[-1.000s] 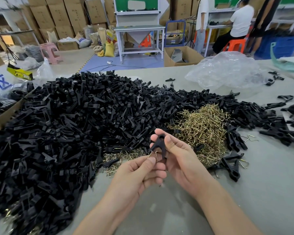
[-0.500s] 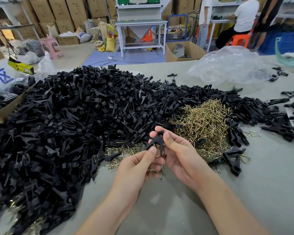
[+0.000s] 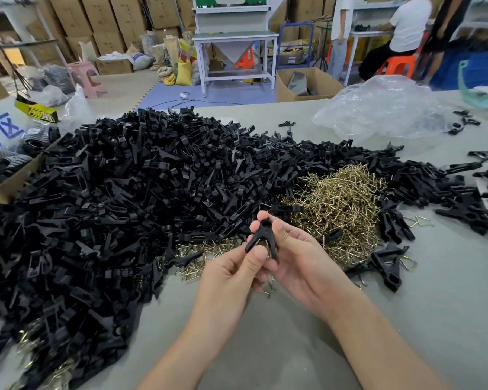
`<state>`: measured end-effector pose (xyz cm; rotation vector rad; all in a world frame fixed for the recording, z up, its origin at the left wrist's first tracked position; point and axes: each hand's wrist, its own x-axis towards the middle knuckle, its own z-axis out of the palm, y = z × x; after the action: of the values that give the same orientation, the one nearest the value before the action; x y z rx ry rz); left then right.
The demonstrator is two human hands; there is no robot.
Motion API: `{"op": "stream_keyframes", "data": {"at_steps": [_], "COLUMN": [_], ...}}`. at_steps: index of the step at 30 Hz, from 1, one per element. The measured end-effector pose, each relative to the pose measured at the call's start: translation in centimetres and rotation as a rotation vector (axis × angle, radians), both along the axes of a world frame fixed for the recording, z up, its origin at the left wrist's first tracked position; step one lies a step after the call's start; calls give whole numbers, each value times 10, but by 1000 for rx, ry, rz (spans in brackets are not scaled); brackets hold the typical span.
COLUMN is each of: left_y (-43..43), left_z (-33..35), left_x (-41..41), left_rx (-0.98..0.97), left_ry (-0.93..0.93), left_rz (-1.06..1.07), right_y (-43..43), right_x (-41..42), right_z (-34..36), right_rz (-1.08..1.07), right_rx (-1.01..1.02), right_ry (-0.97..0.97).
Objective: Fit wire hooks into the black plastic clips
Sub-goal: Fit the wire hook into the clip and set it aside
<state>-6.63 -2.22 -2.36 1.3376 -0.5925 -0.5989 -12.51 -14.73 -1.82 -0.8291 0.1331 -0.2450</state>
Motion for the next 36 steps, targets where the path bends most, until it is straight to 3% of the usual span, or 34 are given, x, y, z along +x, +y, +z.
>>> {"op": "stream_keyframes", "data": {"at_steps": [10,15,21,36], "left_y": [-7,-9,-10,-14], "left_z": [-14,-15,-14,-12], "left_x": [-3,-2,-3,-1], "left_rx": [34,165,305,304], "left_ry": [-95,-184,-350,-363], "left_rz": [4,-8,0,29], "right_y": [12,21,30,41], "right_x": [2,8,17,17], "right_z": [-1,-1,-5,3], "right_rz": [-92,-180,-303,-406], "right_rx": [98,262,284,349], "right_ry": [117,129,167,194]}}
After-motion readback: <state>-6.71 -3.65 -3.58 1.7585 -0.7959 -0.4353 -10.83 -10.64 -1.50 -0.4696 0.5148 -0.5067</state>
